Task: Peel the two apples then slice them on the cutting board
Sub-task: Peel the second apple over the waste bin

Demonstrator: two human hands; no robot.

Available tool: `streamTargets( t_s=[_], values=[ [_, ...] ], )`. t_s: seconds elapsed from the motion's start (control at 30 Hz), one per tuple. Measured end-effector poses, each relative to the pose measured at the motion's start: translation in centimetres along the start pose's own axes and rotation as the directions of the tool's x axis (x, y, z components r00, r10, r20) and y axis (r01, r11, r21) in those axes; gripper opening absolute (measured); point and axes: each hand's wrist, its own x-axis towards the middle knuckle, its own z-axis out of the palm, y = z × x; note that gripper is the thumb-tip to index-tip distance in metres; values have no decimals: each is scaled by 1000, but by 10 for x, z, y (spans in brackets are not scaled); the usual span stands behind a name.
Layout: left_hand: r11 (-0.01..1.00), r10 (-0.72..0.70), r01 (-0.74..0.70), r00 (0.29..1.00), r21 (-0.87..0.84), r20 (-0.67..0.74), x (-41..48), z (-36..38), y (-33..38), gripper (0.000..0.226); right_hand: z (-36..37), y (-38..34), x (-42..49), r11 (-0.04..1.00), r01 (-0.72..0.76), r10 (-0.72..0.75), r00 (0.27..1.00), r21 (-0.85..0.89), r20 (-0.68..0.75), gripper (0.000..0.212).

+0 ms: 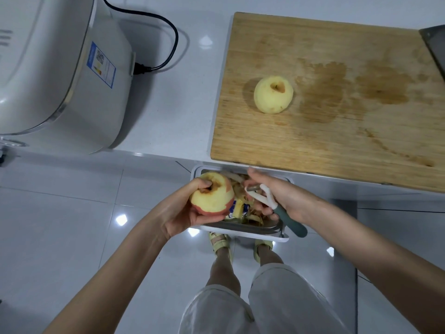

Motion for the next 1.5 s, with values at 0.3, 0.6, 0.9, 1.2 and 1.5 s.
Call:
streamTargets(
  t_s=[0.3, 0.6, 0.9, 1.2, 1.5],
  values=[
    [994, 2, 0, 1000, 106, -20, 0, 10, -7, 48, 31, 4, -11, 150, 364, -964, 262, -919, -53, 9],
    [973, 57, -57, 998, 225, 8, -1, 15, -11, 23, 37, -7, -9, -182, 358, -982, -24, -916, 186, 11],
    [990, -27, 10, 992, 138, 122, -14, 7, -4, 51, 22, -3, -5, -98, 496, -988, 54, -863, 143, 27],
    [984, -12, -40, 957, 176, 288, -18, 11, 10, 80, 21, 17, 9, 248, 397, -898, 437, -884, -55, 19],
    [981, 3, -19, 997, 193, 82, -3, -2, 1, 50, 18, 1, -20, 937, 327, -336, 939, 120, 71, 79]
  ],
)
